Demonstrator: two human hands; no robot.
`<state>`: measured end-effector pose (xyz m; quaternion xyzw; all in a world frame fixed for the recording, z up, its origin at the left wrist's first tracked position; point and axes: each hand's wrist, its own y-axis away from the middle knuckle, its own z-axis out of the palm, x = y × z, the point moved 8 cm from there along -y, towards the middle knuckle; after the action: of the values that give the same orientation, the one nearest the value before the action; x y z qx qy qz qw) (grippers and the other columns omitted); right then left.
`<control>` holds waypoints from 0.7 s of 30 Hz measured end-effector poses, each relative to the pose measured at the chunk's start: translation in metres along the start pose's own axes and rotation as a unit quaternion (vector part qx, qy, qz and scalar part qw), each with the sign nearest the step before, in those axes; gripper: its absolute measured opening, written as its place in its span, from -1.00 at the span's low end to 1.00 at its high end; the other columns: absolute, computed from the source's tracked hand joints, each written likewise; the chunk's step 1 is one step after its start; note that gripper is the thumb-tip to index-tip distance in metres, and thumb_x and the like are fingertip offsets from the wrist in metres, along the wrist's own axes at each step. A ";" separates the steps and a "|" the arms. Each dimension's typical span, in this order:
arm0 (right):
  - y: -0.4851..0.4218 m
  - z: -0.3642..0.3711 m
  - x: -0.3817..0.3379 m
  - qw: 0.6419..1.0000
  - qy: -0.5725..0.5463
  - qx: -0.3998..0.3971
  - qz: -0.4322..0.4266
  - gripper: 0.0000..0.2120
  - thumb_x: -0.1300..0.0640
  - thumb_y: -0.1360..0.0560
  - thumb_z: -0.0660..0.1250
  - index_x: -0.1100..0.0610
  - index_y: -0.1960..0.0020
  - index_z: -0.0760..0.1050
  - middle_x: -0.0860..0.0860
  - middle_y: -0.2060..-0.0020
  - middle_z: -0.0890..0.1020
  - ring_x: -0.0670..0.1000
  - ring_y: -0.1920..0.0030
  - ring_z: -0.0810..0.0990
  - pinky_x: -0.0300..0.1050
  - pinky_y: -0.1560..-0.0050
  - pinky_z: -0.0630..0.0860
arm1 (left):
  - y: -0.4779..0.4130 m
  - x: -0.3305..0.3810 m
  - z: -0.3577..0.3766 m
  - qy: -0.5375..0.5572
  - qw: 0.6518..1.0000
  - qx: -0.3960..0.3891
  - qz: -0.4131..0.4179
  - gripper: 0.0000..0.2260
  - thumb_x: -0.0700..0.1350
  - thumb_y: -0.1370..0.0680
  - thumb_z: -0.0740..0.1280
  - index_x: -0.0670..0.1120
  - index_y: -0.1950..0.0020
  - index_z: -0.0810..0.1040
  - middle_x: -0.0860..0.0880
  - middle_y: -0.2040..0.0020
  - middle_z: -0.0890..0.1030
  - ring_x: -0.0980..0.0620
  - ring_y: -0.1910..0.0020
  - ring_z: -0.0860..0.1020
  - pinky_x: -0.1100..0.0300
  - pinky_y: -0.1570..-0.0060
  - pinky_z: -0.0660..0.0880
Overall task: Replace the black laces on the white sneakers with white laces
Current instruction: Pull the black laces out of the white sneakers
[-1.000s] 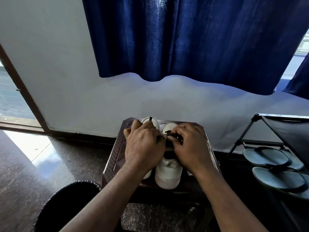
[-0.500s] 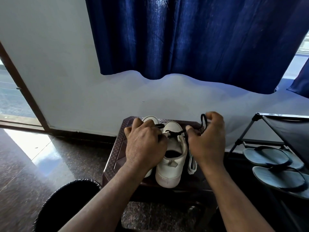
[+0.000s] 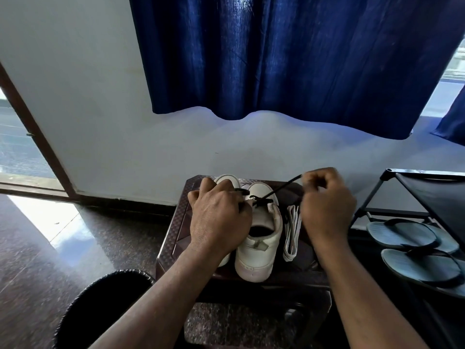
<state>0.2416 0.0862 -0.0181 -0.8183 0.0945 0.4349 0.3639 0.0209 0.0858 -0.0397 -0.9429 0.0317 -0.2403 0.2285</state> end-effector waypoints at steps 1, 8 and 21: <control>-0.003 -0.007 0.007 0.999 -0.017 0.011 0.040 -0.92 0.16 -0.59 0.40 0.03 0.06 0.54 -0.06 0.15 0.64 0.00 0.13 0.62 -0.25 0.14 0.47 | 0.000 0.000 0.000 -0.007 1.000 0.001 0.003 -0.71 0.07 -0.51 0.21 0.04 0.17 0.71 0.19 0.06 0.56 0.04 -0.10 0.30 0.04 -0.09 0.21; 0.028 0.043 -0.015 0.972 0.078 -0.192 -0.115 -0.72 -0.08 -0.44 0.49 -0.09 -0.13 0.63 -0.19 -0.18 0.64 -0.03 -0.24 0.52 -0.02 -0.29 0.45 | 0.000 0.001 -0.002 -0.004 1.000 0.009 0.000 -0.73 0.09 -0.49 0.25 0.02 0.22 0.70 0.16 0.09 0.55 0.04 -0.10 0.30 0.05 -0.06 0.19; -0.009 0.001 0.005 0.998 0.010 -0.061 -0.005 -0.85 0.09 -0.67 0.31 0.10 0.05 0.58 -0.06 0.10 0.62 -0.13 0.16 0.54 -0.54 0.19 0.34 | 0.001 -0.002 0.002 -0.012 1.000 -0.003 -0.003 -0.65 0.14 -0.50 0.18 0.00 0.23 0.68 0.17 0.07 0.55 -0.01 -0.13 0.36 -0.01 -0.09 0.28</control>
<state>0.2487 0.0940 -0.0177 -0.8437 0.0676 0.4297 0.3145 0.0204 0.0860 -0.0424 -0.9465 0.0271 -0.2291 0.2255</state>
